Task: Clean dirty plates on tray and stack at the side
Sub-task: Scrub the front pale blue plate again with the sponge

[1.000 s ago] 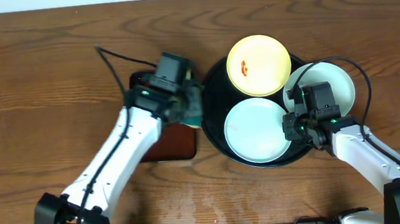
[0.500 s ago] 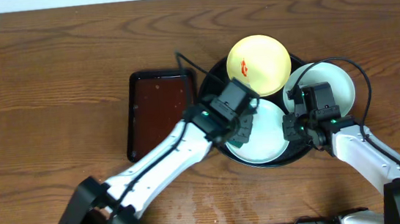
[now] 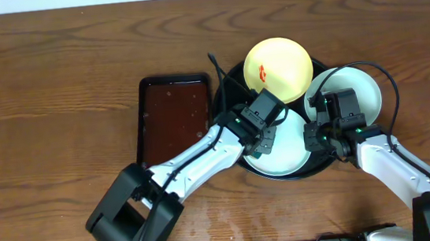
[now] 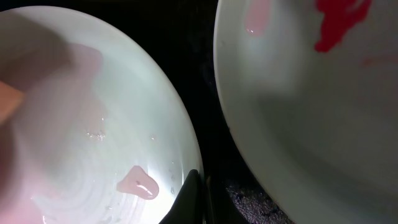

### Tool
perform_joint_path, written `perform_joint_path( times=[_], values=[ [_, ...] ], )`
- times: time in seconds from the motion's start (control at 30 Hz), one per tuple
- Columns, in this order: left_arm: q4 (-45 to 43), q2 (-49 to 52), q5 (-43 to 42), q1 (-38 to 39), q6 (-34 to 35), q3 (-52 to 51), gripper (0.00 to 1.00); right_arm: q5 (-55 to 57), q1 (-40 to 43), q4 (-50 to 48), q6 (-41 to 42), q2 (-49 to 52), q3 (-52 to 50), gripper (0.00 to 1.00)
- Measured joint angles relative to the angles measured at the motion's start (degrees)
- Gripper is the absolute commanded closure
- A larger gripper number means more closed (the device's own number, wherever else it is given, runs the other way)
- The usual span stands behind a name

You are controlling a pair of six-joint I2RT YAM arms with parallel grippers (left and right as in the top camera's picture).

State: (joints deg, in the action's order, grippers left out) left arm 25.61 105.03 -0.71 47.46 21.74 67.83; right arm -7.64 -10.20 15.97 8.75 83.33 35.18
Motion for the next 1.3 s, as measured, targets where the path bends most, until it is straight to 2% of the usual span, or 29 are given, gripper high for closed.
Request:
perform_joint_path(
  times=[0.23, 0.9, 1.3],
  values=[
    [-2.32, 2.56, 0.39, 0.00, -2.73, 0.00, 0.92, -0.02, -0.02, -0.02, 0.00, 0.00, 0.00, 0.99],
    [-16.96, 3.67, 11.85, 0.00, -12.61, 0.00, 0.92, -0.13, -0.02, -0.02, 0.00, 0.00, 0.00, 0.99],
    [-15.15, 4.50, 12.66, 0.00, -12.63, 0.00, 0.93, -0.13, -0.02, -0.04, 0.00, 0.00, 0.00, 0.98]
  ],
)
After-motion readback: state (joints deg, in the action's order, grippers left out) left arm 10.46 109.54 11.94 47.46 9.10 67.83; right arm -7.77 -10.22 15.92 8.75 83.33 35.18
